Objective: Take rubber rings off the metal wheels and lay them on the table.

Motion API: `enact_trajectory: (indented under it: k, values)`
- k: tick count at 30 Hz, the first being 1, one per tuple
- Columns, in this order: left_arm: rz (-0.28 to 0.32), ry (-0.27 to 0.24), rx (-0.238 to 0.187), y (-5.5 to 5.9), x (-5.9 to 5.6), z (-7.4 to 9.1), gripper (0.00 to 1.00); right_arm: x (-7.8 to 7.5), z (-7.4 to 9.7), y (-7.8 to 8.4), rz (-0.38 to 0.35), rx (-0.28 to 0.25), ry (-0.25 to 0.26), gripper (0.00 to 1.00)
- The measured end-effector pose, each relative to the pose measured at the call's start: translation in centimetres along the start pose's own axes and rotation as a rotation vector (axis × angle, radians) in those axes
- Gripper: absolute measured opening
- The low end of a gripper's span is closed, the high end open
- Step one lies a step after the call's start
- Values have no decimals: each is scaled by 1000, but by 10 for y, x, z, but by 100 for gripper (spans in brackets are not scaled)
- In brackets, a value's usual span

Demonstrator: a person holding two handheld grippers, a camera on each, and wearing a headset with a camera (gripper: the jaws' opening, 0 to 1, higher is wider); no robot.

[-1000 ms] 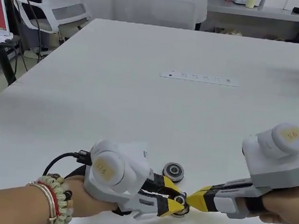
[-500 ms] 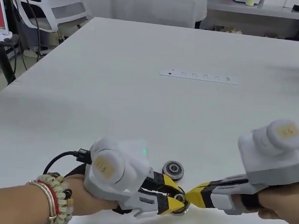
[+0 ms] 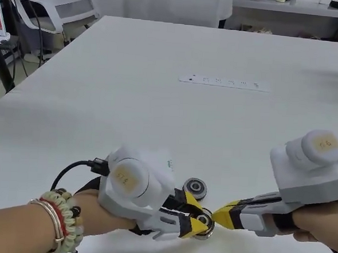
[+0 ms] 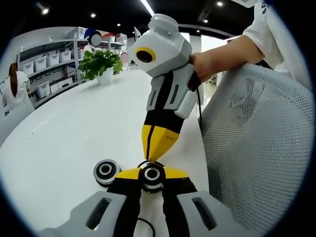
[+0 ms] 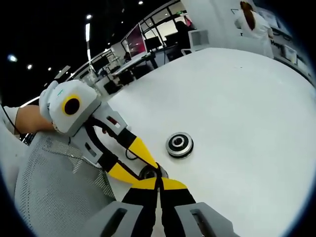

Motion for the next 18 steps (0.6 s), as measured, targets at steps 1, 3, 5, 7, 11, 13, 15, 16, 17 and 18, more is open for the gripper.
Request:
enact_trajectory:
  k: [1,3,5,7,11,13,15,16,17,18]
  values:
    - [12,3,-6,-1,0,1,11,0,0,0,-1,-2,-1,0]
    - [15,0,-20,-4,2,2,13,0,0,0,-2,-3,-1,0]
    - [26,1,-34,-7,3,4,20,0,1,0,-3,-4,-2,0]
    - [32,9,-47,-10,2,6,25,1,1,0,-6,-5,-3,0]
    - [22,31,-53,-16,0,7,29,0,1,0,-9,-6,-5,0]
    - [-10,39,-50,-19,-1,8,34,0,1,0,-8,-4,-4,0]
    - [-24,56,-50,-23,-4,11,39,0,1,0,-10,-4,-5,0]
    - [-28,66,-51,-25,-5,12,42,0,1,0,-11,-4,-6,0]
    - [-28,74,-53,-27,-6,13,44,0,1,0,-12,-4,-6,0]
    - [-32,86,-56,-29,-8,15,45,0,0,0,-13,-3,-6,0]
Point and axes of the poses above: the centre of the closed fingertips' face, and the gripper's own axes: z roughly backward along the fingers, x roughly to its left, y roughly out of its underside, the point moved 7 cm from there along z, roughly backward along the fingers, and after that the axes turned 6 degrees about -y, right-handed, at the moved point
